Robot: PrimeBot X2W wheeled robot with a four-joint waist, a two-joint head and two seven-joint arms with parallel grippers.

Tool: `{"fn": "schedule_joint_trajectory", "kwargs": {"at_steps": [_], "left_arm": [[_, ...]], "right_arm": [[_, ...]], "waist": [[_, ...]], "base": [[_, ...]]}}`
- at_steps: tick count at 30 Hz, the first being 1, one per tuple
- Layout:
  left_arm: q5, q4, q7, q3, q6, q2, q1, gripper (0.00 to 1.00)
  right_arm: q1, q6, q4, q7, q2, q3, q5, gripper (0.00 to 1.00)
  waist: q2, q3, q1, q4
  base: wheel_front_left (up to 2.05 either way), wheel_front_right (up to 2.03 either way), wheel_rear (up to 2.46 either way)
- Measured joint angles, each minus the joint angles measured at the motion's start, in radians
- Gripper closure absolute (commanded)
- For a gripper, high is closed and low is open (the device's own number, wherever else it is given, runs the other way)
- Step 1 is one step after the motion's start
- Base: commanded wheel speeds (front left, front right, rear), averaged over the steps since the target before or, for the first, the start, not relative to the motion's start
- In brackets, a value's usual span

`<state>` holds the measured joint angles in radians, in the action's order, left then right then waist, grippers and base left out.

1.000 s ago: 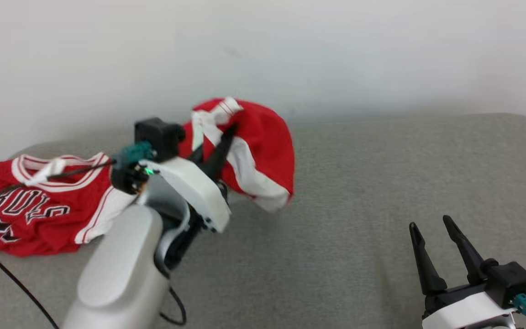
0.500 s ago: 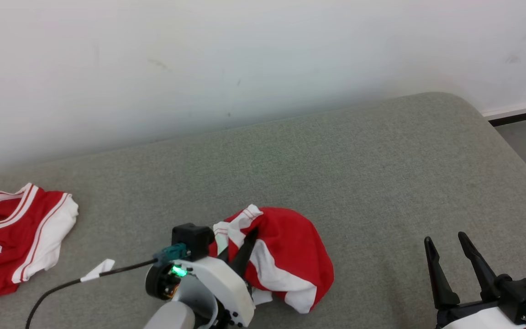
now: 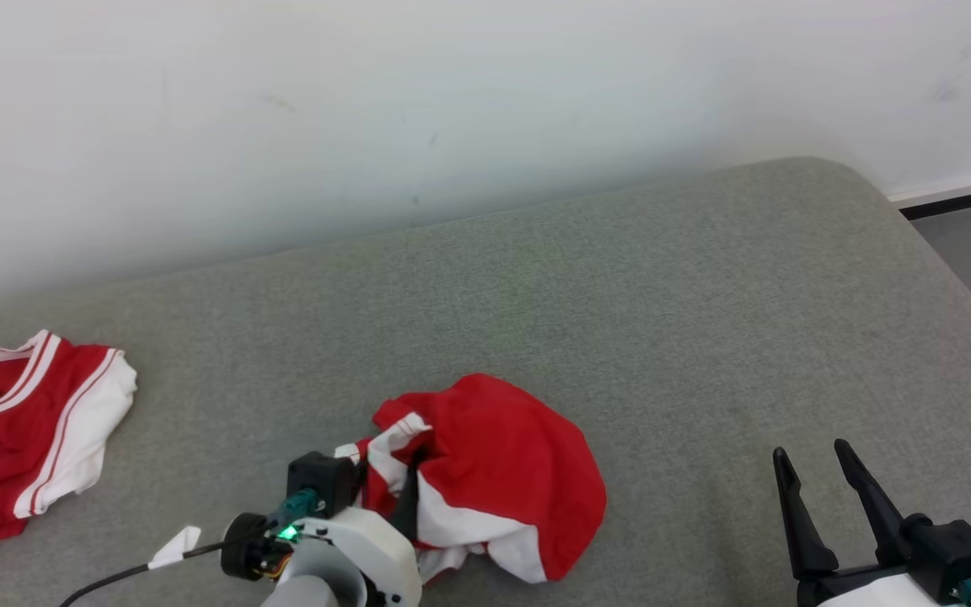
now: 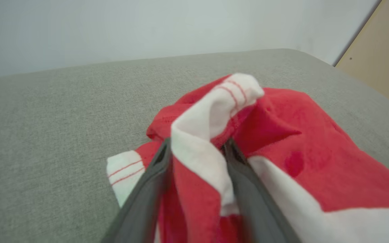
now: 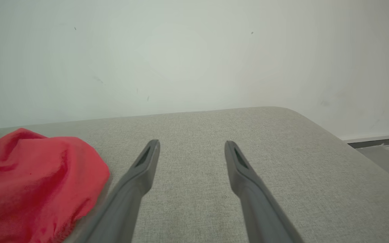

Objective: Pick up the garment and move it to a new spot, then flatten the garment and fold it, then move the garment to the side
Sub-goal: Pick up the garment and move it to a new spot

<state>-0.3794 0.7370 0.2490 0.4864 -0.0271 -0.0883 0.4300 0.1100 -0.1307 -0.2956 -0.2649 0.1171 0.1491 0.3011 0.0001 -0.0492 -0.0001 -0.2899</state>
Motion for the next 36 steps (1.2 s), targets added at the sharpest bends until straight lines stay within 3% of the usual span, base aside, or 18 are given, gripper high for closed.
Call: {"fn": "schedule_joint_trajectory", "kwargs": {"at_steps": [4,14,21,27,36], "left_arm": [[0.006,-0.013,0.012,-0.033,-0.007,0.008,-0.001,0.0],[0.077,-0.351,0.015,-0.195,-0.022,0.021,-0.196,0.0],[0.145,-0.505,0.015,-0.259,-0.007,0.03,-0.34,0.0],[0.197,-0.576,0.015,-0.326,0.0,0.034,-0.439,0.0],[0.228,-0.623,0.015,-0.408,0.025,0.038,-0.527,0.0]], "right_arm": [[-0.007,0.0,-0.002,0.0,0.001,-0.017,-0.001,0.0],[-0.012,0.0,0.01,0.0,0.013,-0.062,-0.017,0.0],[-0.045,0.0,0.013,0.0,0.026,-0.1,-0.041,0.0],[-0.075,0.0,0.008,0.0,0.024,-0.119,-0.065,0.0],[-0.119,0.0,0.001,0.0,0.005,-0.128,-0.069,0.0]], "waist": [[0.0,0.003,0.0,0.022],[0.0,0.028,0.0,0.094],[0.0,0.05,0.0,0.161],[0.0,0.071,0.0,0.204],[0.0,0.088,0.0,0.212]], "base": [[0.0,0.0,0.0],[0.0,0.0,0.0],[0.0,0.0,0.0],[0.0,0.0,0.0],[0.0,0.0,0.0]]}}
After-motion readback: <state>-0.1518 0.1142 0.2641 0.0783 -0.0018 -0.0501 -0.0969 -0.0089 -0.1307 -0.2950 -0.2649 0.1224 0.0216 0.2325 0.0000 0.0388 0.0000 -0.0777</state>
